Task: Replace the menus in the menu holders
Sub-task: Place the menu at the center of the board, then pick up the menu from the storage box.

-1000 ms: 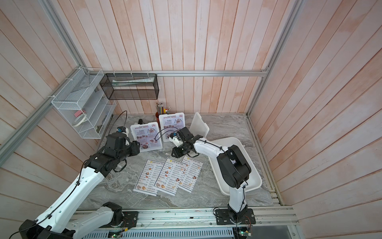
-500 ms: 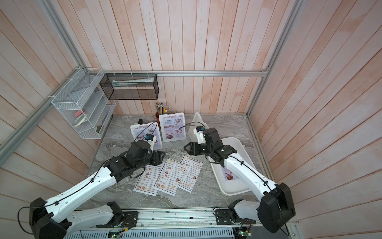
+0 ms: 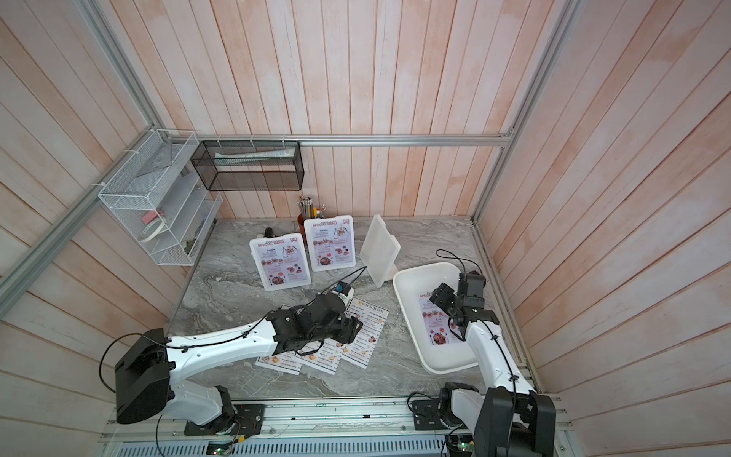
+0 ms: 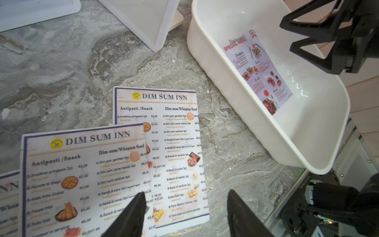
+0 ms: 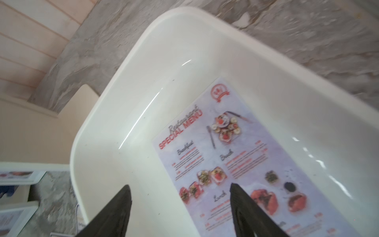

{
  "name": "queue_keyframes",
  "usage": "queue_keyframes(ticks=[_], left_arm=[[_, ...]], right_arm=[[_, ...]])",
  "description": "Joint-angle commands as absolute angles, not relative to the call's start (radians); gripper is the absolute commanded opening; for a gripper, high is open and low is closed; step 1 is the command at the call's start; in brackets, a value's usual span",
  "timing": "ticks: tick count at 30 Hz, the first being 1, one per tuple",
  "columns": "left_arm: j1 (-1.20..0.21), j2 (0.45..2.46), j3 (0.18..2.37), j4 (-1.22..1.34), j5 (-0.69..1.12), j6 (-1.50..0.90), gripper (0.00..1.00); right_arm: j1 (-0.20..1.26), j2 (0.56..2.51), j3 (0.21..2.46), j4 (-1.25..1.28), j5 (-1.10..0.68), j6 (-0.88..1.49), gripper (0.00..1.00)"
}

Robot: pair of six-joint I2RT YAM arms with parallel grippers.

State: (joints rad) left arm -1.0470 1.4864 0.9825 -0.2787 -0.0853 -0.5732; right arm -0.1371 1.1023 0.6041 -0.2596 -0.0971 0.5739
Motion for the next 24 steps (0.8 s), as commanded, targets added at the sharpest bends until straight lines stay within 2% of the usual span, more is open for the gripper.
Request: queue_keyframes(ticks=[1,13,19,24], left_arm=[[-1.054,1.512,1.025,-0.211,-0.064,-0.584,0.65],[-1.061,1.603,1.065,-0.176,0.007,-0.568,0.64],[-1.071,1.655,1.111,-0.157,0.028,-0.550,0.64],[-1.071,1.717,1.173,-0.142,0.056,-0.535,0.64]], right_arm=[[-0.196,1.152,0.570,-0.171,-0.001,0.557,0.77],[-0.254,1.355,0.619,-0.114,0.027,0.513,0.77],[-0.256,1.425,0.622,-0.157,-0.089,0.505,0.77],[-0.256,1.399,0.618,-0.234,-0.152,0.455,0.77]])
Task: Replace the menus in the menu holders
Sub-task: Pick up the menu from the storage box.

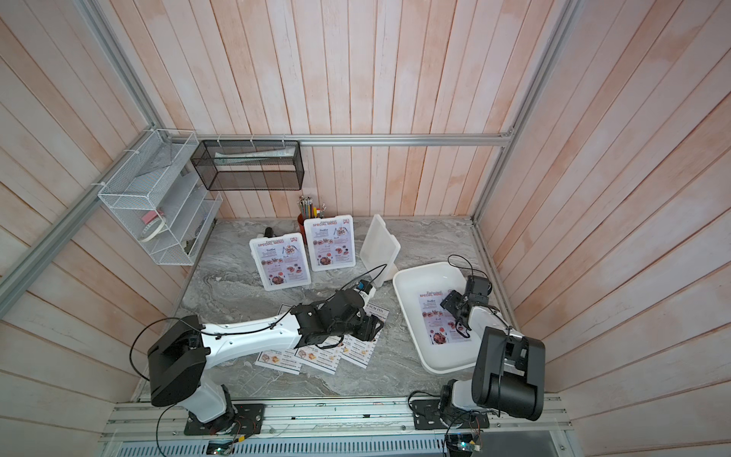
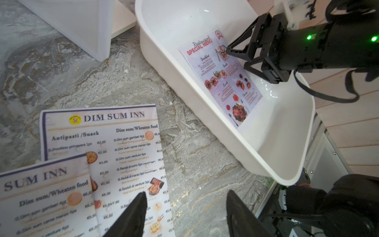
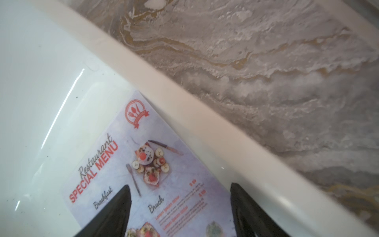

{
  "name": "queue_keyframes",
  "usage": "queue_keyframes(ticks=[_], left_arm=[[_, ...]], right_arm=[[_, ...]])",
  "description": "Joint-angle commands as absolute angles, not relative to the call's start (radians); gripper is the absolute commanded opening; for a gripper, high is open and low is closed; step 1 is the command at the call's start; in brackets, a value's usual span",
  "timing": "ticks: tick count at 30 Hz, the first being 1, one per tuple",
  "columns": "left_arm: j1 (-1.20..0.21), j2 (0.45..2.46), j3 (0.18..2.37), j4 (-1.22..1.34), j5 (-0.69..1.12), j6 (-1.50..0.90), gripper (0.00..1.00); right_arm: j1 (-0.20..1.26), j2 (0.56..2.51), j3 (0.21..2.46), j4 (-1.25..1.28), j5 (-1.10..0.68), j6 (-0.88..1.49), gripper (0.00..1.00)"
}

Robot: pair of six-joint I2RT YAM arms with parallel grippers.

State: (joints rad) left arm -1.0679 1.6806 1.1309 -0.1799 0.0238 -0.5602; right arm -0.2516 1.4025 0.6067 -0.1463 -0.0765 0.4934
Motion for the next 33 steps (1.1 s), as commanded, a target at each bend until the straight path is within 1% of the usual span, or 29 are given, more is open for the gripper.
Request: queue_keyframes(ticks=[1,6,12,19,27,33], left_arm=[[-1.071,1.729,1.181,-0.135,0.070,-0.536,0.64],[-1.084,1.795,1.220,-0.081,0.133,-0.570,0.64],[-1.097,1.855,1.255,-0.042,0.124,-0.625,0.66],[-1.098,1.939,1.330,-0.021,0.161,-0.651,0.67],[-1.098,1.994,1.369,-0.031,0.169,-0.642,0.69],[-1.094,2.030,1.403,-0.049,0.181,-0.631,0.69]], right_arm=[[-0.255,1.394,0.614,-0.243,-0.171,0.449,0.77],[-0.255,1.402,0.583,-0.231,-0.299,0.445,0.77],[-0.247,1.402,0.584,-0.246,-0.378,0.454,0.76],[-0.246,1.435,0.609,-0.281,-0.353,0.419,0.76],[-0.226,1.408,0.553,-0.250,-0.412,0.452,0.76],[-0.188,1.388,0.535,-0.245,-0.422,0.471,0.76]])
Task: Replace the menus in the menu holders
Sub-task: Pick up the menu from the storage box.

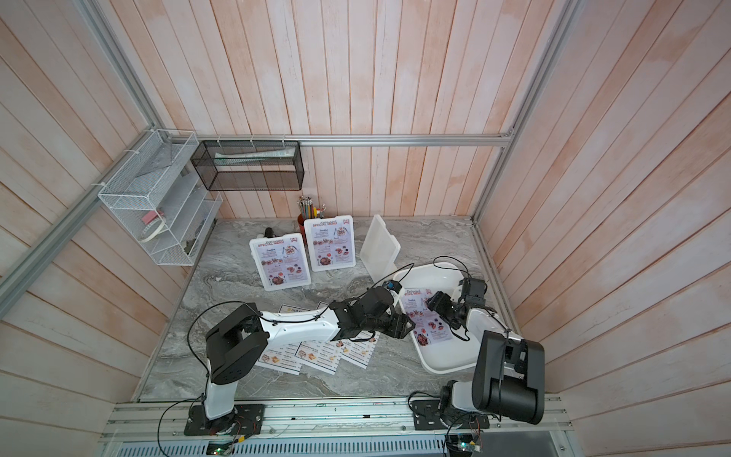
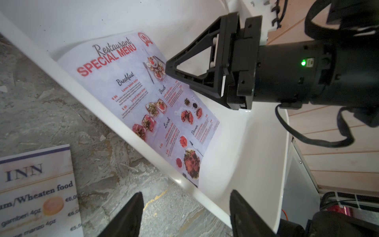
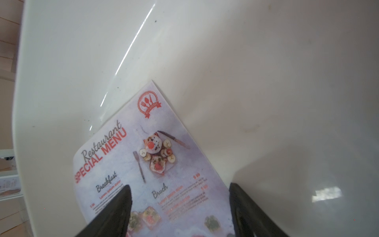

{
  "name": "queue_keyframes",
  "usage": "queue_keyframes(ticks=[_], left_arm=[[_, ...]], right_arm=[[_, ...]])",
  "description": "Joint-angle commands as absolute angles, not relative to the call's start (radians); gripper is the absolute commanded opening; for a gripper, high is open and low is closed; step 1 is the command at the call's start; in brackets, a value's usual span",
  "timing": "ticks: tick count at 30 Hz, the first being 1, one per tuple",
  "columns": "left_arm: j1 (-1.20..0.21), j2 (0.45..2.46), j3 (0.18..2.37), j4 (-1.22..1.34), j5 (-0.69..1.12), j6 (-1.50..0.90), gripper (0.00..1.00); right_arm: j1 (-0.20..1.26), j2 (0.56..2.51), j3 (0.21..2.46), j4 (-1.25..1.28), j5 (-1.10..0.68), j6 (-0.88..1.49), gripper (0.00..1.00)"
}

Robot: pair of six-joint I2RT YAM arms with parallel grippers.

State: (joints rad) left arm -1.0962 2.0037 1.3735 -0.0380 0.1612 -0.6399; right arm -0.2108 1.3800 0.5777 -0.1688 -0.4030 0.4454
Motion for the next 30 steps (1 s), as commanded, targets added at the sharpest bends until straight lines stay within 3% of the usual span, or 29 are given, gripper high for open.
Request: queue_keyframes(ticks=[1,30], left_arm=[[-1.094,2.035,1.410,-0.053,0.181,-0.629,0.69],[-1.049,2.058,1.424,0.002,0.135,-0.672,0.60]], right_arm=[[-0.185,1.387,0.531,-0.243,-0.421,0.472,0.76],[-0.163,1.345,0.535,-0.249,-0.480,0.493,0.76]])
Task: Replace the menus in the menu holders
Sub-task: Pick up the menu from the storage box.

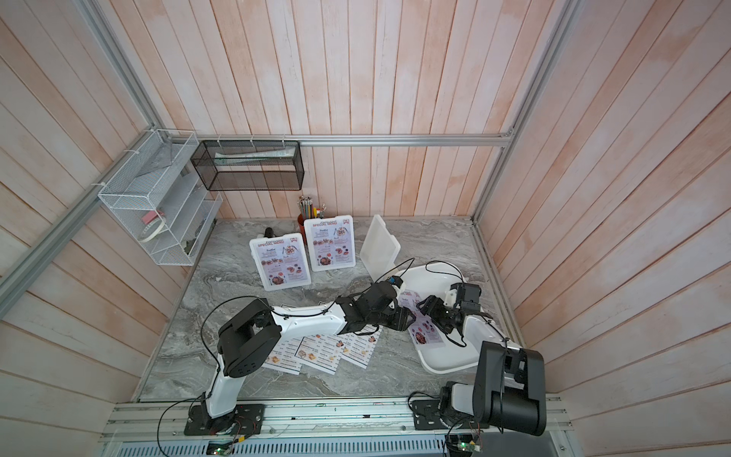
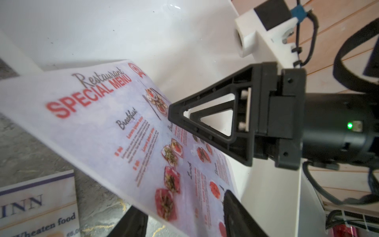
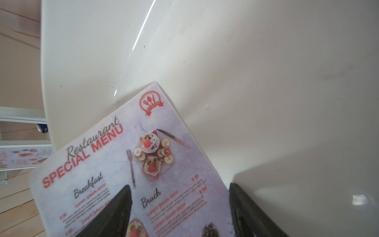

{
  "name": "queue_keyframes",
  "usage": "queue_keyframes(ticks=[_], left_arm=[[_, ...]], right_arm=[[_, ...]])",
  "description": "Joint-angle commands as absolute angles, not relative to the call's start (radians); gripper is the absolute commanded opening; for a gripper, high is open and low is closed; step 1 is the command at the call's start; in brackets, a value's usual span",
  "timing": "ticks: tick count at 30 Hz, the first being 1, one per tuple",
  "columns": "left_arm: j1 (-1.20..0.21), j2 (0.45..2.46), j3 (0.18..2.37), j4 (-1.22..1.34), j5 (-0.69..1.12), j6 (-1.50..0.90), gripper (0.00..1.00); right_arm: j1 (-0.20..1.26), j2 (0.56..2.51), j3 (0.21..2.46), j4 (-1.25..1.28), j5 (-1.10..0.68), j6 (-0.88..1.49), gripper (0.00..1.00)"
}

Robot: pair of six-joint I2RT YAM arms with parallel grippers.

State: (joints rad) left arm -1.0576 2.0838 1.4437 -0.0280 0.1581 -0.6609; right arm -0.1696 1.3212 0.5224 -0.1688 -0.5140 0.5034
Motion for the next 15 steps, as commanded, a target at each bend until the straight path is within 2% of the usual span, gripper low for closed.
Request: queue_keyframes(ticks=[1,8,15], left_arm=[[-1.047,2.061,1.430,-0.002,0.136,-0.673,0.60],[-1.037,2.089,1.438,0.000,0.137,-0.702,0.51],[-1.031,2.091,1.444,0.017,0.148,-0.709,0.31]], right_arm=[[-0.163,1.349,0.537,-0.243,-0.488,0.494,0.76],[-0.153,1.355,0.515,-0.214,-0.520,0.508,0.74],[-0.153,1.358,0.512,-0.210,-0.518,0.505,0.75]])
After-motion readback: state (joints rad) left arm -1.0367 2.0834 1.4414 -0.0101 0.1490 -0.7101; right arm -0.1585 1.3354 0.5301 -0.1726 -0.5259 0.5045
